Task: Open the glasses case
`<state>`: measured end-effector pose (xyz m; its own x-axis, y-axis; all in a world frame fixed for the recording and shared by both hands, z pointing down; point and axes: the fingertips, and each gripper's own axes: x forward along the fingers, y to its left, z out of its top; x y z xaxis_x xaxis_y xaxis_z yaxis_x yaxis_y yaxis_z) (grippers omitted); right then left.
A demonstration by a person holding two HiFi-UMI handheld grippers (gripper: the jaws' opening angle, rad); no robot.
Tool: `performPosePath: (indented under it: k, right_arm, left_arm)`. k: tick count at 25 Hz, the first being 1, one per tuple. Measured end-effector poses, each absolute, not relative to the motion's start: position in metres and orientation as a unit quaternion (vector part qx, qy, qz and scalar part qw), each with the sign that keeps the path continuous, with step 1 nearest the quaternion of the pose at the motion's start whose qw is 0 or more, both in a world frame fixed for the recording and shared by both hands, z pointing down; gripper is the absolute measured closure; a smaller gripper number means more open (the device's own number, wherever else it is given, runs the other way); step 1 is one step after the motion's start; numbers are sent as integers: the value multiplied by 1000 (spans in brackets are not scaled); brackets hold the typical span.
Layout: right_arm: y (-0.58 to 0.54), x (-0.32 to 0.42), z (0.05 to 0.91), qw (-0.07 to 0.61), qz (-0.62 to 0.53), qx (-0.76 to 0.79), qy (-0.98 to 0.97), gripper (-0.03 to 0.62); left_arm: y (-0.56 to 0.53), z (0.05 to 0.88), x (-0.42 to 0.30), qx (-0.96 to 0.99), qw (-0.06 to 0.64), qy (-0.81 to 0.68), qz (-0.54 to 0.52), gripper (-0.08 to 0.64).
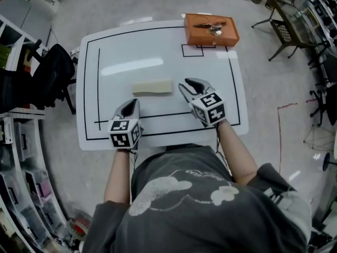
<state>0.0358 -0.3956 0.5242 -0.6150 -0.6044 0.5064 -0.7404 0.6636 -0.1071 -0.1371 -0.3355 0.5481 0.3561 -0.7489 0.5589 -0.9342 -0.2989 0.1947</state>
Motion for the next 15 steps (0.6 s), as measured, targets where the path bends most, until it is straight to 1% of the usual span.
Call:
performPosePath:
  k: [2, 5, 7, 8, 15]
  right_arm:
    - [-398, 29, 527, 225, 151, 363, -892, 447]
    - [-401, 22, 536, 236, 156, 341, -897, 368]
    - [-408, 18, 536, 234, 151, 339, -898, 338]
    - [-411, 17, 536, 235, 148, 338, -899, 330]
    - [-418, 5, 543, 245, 138, 312, -907, 329]
  left_arm:
    - [-340, 554, -139, 778, 258, -541, 191, 558]
    - [-346, 563, -141, 768, 267, -546, 202, 558]
    - [-350, 566, -142, 764, 270, -549, 207, 558]
    - [-352, 568, -142, 762, 272, -550, 208, 558]
    - [-361, 581, -145, 748, 287, -555, 225, 558]
